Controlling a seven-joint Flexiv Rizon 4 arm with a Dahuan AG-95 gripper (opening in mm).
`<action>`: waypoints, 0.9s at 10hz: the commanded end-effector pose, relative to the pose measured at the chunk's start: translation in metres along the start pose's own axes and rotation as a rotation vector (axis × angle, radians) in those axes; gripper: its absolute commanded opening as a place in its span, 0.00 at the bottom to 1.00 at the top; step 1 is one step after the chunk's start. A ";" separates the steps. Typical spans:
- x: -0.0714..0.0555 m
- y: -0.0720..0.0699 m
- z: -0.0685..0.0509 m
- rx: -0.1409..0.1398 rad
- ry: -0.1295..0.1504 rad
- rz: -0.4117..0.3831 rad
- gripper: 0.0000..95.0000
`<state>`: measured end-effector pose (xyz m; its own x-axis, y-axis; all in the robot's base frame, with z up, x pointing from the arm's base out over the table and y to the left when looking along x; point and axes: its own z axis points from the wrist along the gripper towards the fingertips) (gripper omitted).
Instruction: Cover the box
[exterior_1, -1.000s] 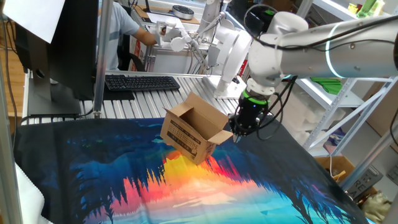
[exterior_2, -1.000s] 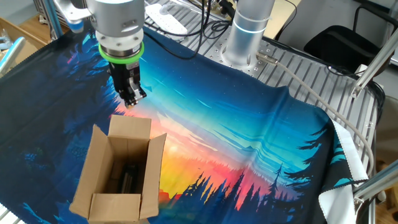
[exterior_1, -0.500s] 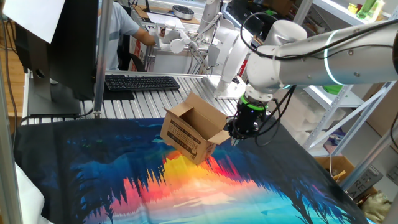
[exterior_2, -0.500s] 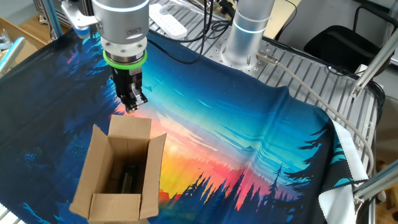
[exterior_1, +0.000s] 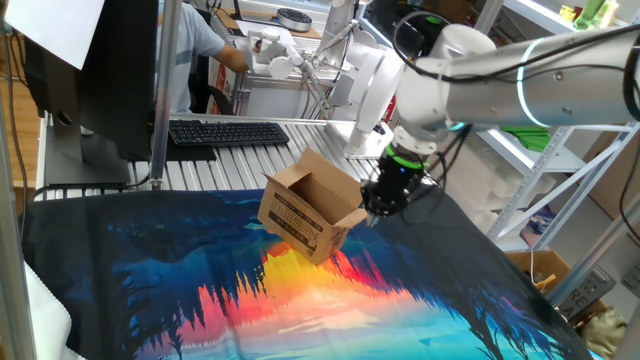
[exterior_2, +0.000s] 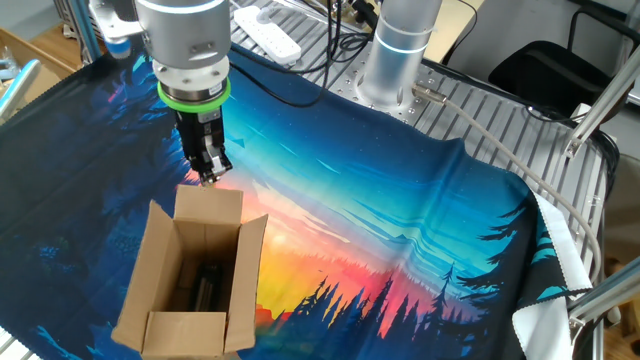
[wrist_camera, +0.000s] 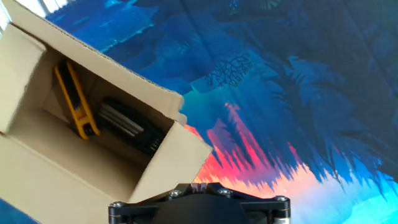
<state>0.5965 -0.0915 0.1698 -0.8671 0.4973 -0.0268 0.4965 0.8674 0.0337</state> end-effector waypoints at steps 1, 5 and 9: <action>-0.008 0.018 -0.012 0.011 0.019 0.030 0.00; -0.027 0.040 -0.027 0.011 0.043 0.069 0.00; -0.031 0.050 -0.011 -0.003 0.020 0.084 0.00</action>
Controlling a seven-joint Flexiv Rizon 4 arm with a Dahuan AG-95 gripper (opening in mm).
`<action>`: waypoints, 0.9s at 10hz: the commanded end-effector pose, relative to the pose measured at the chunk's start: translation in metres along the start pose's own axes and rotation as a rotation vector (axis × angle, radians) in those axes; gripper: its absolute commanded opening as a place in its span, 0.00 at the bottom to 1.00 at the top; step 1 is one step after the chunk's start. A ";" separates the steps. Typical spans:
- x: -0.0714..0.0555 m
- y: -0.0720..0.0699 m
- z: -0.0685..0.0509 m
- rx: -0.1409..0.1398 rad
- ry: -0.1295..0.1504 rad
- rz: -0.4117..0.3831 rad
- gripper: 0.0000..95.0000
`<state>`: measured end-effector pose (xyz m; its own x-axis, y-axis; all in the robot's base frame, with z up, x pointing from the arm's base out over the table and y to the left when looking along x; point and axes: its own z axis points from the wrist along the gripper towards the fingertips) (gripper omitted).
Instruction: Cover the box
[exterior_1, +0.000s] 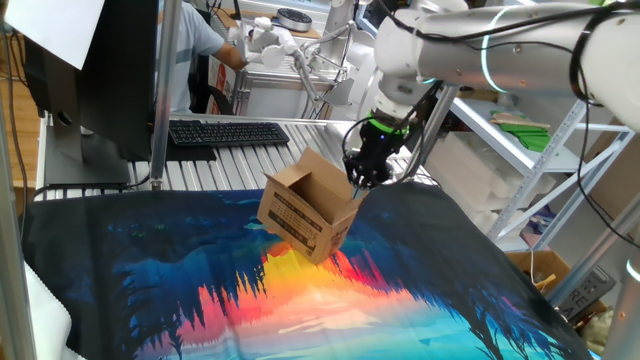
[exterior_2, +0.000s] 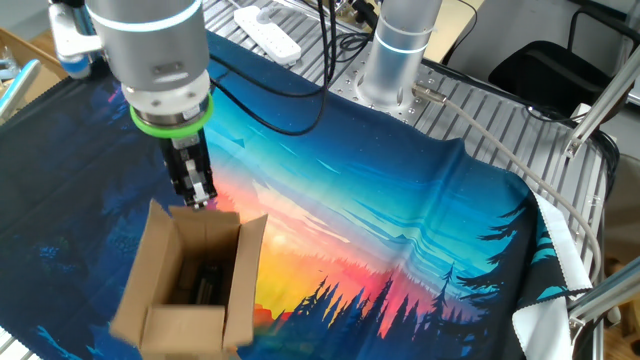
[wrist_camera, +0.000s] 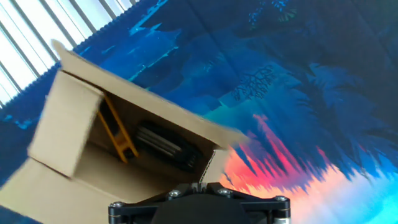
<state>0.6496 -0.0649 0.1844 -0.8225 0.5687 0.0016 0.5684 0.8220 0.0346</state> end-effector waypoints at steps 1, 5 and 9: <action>0.002 0.000 0.001 -0.006 -0.005 0.000 0.00; 0.002 0.006 0.020 -0.023 -0.028 0.010 0.00; 0.001 0.010 0.048 -0.051 -0.068 0.013 0.00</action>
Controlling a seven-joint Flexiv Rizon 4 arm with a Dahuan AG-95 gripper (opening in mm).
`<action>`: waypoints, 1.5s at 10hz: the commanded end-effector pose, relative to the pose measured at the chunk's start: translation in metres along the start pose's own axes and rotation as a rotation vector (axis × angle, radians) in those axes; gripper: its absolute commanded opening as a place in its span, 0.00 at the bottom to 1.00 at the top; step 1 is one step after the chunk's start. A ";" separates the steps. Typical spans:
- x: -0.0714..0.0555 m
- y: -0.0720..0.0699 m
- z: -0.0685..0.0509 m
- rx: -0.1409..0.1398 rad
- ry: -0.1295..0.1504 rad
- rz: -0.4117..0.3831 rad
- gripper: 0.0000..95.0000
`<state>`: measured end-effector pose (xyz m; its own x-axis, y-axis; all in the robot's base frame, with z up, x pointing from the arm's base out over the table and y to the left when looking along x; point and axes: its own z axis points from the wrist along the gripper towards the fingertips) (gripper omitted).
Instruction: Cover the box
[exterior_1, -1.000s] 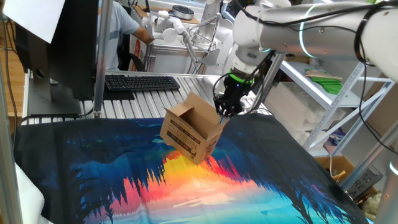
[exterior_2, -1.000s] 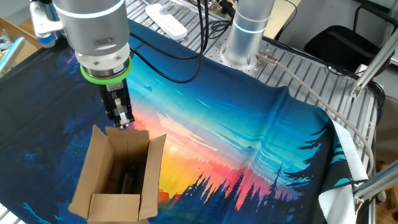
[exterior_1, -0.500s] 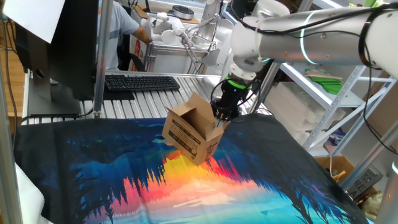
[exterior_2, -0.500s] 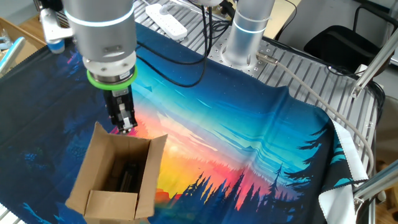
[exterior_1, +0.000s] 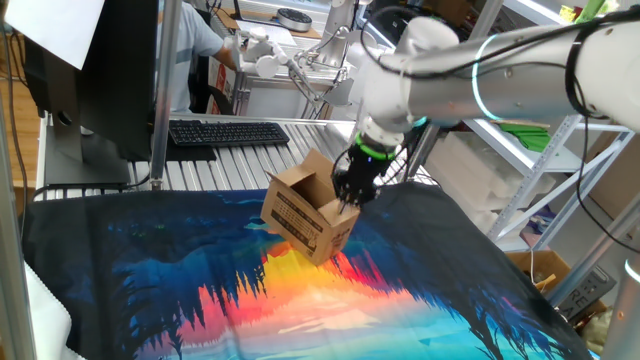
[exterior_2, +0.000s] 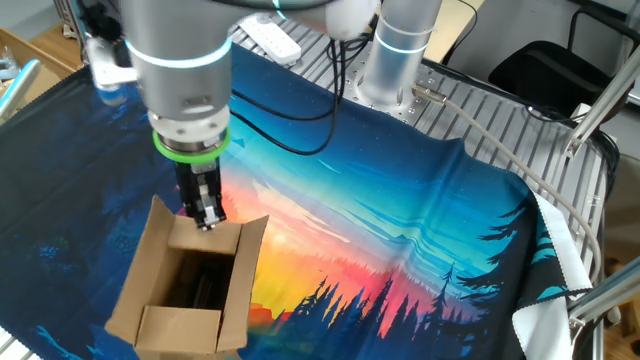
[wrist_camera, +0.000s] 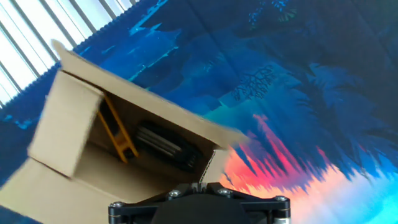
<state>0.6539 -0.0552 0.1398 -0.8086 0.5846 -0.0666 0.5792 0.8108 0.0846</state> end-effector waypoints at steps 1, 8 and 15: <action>0.000 0.001 0.009 -0.002 0.002 -0.007 0.00; 0.000 0.013 0.008 0.121 0.030 0.028 0.00; 0.013 0.033 -0.078 0.128 0.121 0.089 0.20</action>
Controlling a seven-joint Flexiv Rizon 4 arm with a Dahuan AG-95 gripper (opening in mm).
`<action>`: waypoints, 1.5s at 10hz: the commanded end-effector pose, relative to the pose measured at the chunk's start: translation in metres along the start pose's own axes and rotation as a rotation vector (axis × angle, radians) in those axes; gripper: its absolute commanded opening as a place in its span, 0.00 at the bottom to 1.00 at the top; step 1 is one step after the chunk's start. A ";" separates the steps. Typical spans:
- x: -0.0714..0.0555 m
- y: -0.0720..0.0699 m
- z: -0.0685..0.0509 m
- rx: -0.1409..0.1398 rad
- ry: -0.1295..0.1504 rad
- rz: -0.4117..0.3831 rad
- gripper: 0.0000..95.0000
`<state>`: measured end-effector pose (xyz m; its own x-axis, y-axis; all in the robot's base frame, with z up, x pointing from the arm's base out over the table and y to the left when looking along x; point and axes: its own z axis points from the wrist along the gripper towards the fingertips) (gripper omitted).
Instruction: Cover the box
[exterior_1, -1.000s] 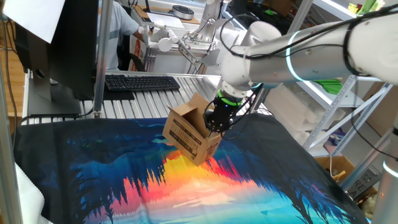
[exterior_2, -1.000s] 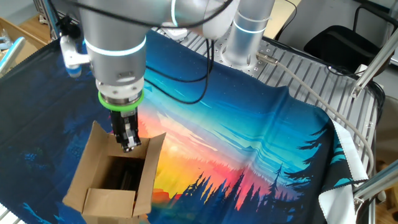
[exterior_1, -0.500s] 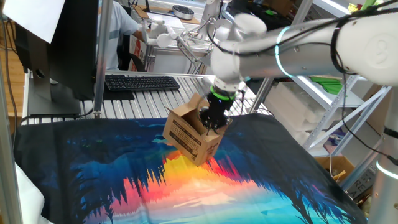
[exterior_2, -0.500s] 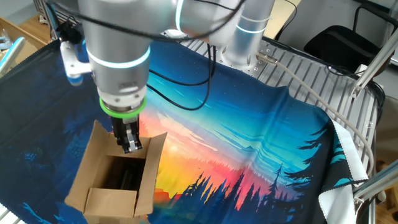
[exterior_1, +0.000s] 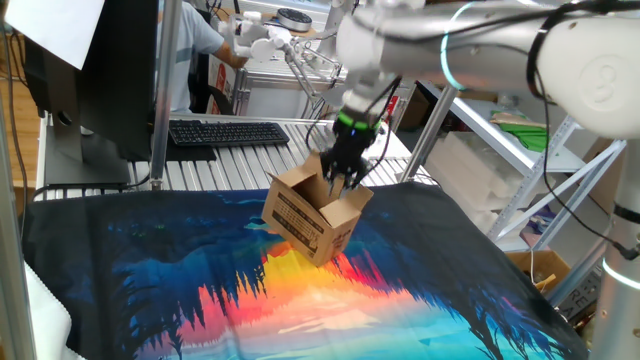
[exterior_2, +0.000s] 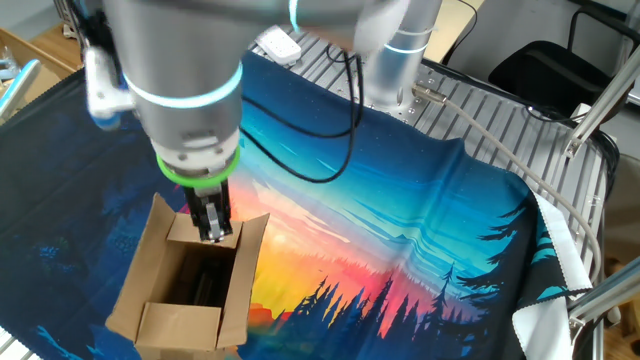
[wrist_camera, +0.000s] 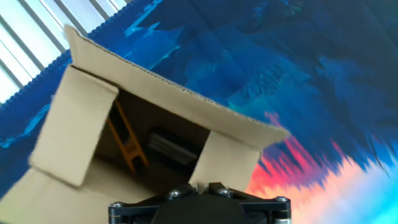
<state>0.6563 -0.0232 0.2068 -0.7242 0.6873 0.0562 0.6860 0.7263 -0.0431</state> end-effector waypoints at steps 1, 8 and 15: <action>0.001 -0.003 -0.016 0.011 -0.011 -0.074 0.20; -0.042 -0.005 -0.020 0.026 -0.040 -0.226 0.20; -0.094 -0.004 -0.044 0.024 -0.042 -0.281 0.20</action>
<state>0.7299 -0.0931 0.2474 -0.8882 0.4576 0.0423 0.4550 0.8886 -0.0580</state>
